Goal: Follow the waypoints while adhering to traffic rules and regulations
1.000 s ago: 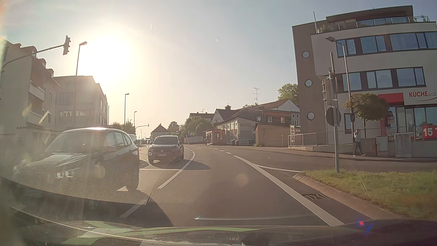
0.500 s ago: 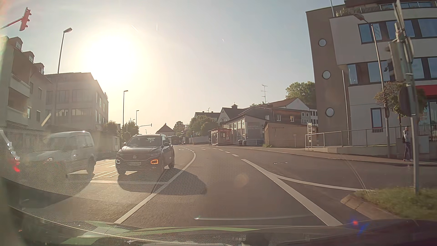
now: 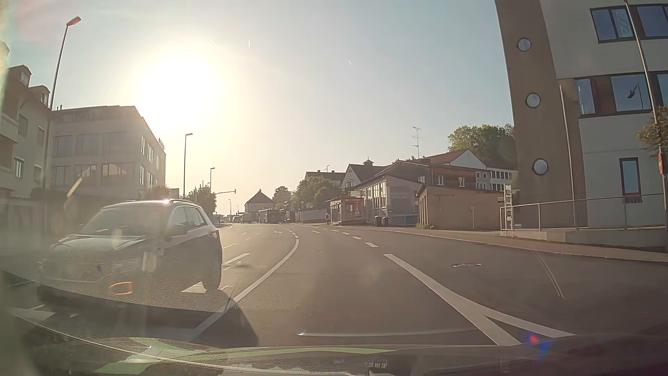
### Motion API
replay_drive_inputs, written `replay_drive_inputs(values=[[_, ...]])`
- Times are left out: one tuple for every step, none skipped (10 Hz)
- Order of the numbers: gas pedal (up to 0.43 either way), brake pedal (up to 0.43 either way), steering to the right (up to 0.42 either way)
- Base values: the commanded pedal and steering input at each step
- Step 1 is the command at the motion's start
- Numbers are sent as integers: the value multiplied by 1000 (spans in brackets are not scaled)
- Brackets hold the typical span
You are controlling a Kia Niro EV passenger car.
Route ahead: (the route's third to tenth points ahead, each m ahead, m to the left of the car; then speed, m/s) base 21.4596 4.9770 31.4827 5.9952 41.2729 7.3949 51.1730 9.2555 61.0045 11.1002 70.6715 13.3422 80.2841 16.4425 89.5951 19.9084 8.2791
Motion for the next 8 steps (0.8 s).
replay_drive_inputs(values=[[169,0,-26],[169,0,-28],[169,0,-29],[169,0,-29],[169,0,-28],[169,0,-29],[169,0,-29],[169,0,-30]])
